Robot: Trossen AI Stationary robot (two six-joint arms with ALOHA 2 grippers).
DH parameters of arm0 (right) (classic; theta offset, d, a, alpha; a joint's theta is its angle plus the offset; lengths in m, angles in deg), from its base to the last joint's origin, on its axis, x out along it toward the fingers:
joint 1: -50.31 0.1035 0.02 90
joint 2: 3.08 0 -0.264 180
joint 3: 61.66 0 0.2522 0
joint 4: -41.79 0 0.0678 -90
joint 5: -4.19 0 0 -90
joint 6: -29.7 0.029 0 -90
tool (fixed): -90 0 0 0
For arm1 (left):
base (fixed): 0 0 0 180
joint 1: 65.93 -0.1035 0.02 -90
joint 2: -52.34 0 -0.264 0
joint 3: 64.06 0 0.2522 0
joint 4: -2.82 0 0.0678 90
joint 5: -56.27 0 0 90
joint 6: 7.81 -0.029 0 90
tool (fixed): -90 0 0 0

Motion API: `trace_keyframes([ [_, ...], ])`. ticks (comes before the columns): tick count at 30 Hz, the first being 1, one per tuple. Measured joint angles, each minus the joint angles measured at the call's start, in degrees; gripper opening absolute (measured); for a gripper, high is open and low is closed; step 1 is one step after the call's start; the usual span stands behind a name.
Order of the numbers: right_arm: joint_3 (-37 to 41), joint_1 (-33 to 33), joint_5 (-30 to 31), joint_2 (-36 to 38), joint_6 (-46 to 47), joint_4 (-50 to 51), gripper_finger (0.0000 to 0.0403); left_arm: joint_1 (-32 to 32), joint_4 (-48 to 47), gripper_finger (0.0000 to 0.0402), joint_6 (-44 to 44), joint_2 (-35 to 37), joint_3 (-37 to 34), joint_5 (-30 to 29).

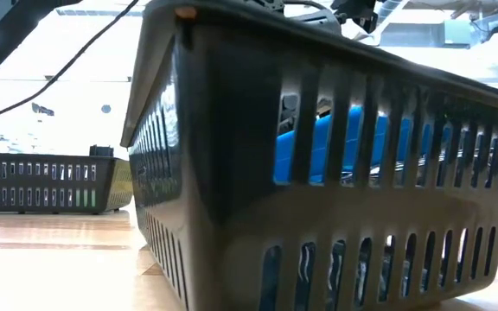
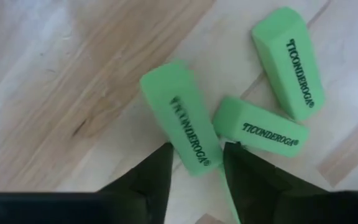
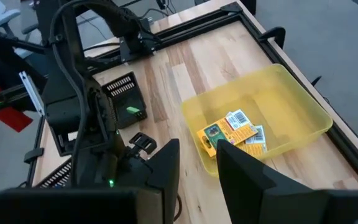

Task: Pick & Place School Supplies
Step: Put the green eraser into the left black bin

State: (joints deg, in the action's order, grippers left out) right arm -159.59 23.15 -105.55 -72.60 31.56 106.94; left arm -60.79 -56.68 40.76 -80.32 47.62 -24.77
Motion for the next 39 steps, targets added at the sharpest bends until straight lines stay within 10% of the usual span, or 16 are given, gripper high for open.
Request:
trace_keyframes([
  [12,0.0,-3.7,-4.7,0.0,-5.9,0.3,0.0098,-3.6,0.3,0.0012,-6.7,0.0,-0.4,2.3],
  [39,0.0,-9.4,-12.2,0.0,-8.3,-0.8,0.0098,-5.1,4.1,0.0002,-6.5,8.7,-0.7,-10.9],
])
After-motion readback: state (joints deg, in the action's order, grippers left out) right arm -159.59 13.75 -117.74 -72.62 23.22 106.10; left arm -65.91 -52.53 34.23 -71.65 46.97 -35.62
